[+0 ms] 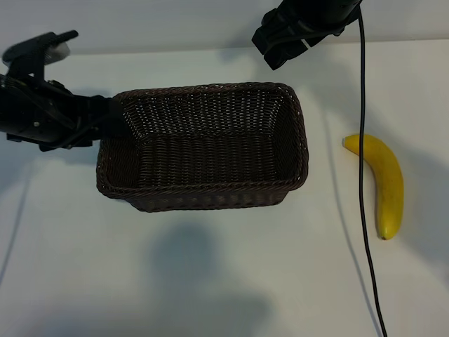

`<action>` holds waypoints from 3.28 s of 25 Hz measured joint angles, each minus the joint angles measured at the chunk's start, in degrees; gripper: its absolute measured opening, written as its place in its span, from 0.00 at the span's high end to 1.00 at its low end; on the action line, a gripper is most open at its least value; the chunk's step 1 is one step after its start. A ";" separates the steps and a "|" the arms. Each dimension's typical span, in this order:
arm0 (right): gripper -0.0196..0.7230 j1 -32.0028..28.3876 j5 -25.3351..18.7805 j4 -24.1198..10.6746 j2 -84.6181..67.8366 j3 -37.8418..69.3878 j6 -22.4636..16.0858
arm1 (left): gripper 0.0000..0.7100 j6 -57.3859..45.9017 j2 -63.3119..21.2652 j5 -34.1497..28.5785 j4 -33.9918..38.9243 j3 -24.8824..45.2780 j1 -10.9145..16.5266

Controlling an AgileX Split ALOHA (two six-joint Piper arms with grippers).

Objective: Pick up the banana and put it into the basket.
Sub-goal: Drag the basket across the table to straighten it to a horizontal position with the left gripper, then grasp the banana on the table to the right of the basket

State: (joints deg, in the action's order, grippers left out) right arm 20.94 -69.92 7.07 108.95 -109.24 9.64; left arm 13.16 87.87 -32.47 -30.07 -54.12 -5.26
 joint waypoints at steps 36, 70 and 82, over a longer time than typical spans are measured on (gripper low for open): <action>0.18 0.00 -0.04 0.16 0.00 0.00 -0.10 | 0.16 -7.83 -13.03 -13.62 11.89 -8.00 0.00; 0.19 -6.16 -0.12 -9.69 -16.41 16.18 -4.24 | 0.17 -7.43 -20.30 -13.86 11.89 -8.00 0.00; 0.19 -6.82 2.01 -9.51 -16.64 29.53 -4.42 | 0.17 -7.43 -20.30 -13.86 11.89 -8.00 0.00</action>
State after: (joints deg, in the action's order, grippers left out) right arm 14.12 -67.91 -2.44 92.31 -79.71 5.22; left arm 5.72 67.57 -46.33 -18.18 -62.12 -5.26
